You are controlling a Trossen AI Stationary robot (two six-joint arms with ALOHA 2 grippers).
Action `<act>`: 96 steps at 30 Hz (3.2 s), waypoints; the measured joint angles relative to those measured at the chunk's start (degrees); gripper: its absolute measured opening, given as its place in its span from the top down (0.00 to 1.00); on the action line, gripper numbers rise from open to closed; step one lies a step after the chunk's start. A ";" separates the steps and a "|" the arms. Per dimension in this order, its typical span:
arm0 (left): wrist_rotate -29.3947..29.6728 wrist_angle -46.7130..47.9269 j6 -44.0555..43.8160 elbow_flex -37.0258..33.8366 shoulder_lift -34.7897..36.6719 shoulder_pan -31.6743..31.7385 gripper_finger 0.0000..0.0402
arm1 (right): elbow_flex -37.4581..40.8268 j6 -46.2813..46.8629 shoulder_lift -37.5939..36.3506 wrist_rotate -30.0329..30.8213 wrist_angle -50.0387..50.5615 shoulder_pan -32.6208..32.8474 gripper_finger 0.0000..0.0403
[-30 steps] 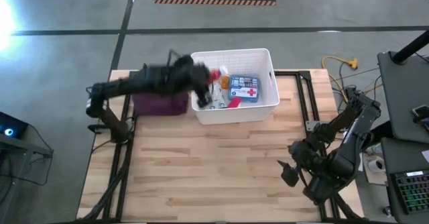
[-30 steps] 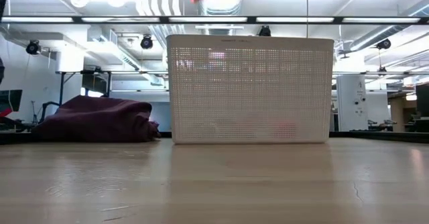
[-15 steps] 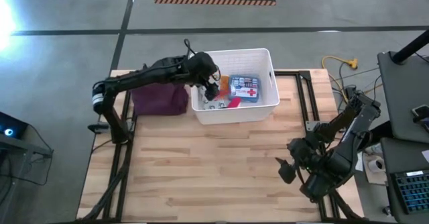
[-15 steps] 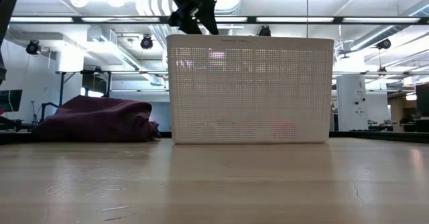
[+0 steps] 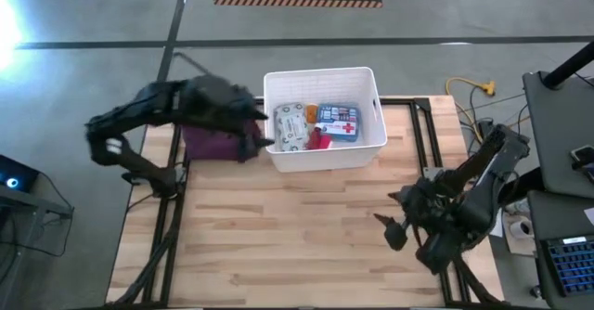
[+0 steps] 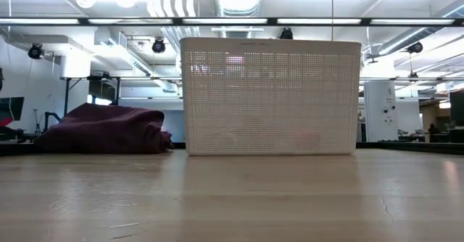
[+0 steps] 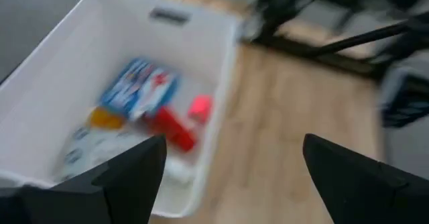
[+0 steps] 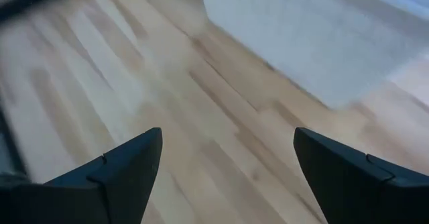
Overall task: Pick & place medical supplies in basket/bin
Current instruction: Return to Home Position
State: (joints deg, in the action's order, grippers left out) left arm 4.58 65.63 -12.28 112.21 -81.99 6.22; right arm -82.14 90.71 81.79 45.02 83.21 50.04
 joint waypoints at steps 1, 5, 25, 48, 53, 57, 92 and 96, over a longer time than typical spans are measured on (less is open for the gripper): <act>-0.04 -1.60 -0.56 -1.20 1.75 -1.58 0.17 | 0.13 -1.69 -1.14 1.34 -1.61 -0.64 0.19; 0.00 -14.46 -1.52 -11.75 9.66 -7.87 0.17 | 4.82 -10.31 -7.61 4.67 -12.81 -4.53 0.19; -6.39 -88.62 -26.45 -84.39 45.99 -13.44 0.17 | 31.65 -50.07 -36.26 -15.35 -56.88 -19.80 0.19; -16.49 -92.79 -9.79 -94.85 59.18 -9.27 0.17 | 55.72 -64.92 -56.91 -54.33 -85.93 -42.26 0.19; -16.31 -92.74 -9.76 -101.08 68.71 -9.29 0.17 | 59.93 -65.44 -62.69 -46.18 -85.45 -39.07 0.19; -15.85 -86.74 -9.79 -103.94 77.75 -9.29 0.17 | 63.34 -65.41 -67.85 -43.29 -85.52 -38.06 0.19; -5.64 -72.09 -7.72 -111.57 78.96 -7.52 0.17 | 81.61 -88.54 -80.26 -37.35 -96.30 -38.05 0.19; -5.66 -71.20 -7.73 -111.57 76.99 -7.52 0.17 | 81.61 -89.65 -79.22 -37.37 -96.28 -38.05 0.19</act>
State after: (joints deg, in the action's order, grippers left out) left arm -1.08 -5.57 -20.01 0.64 -5.00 -1.30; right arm -0.54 1.06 2.57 7.65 -13.07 11.99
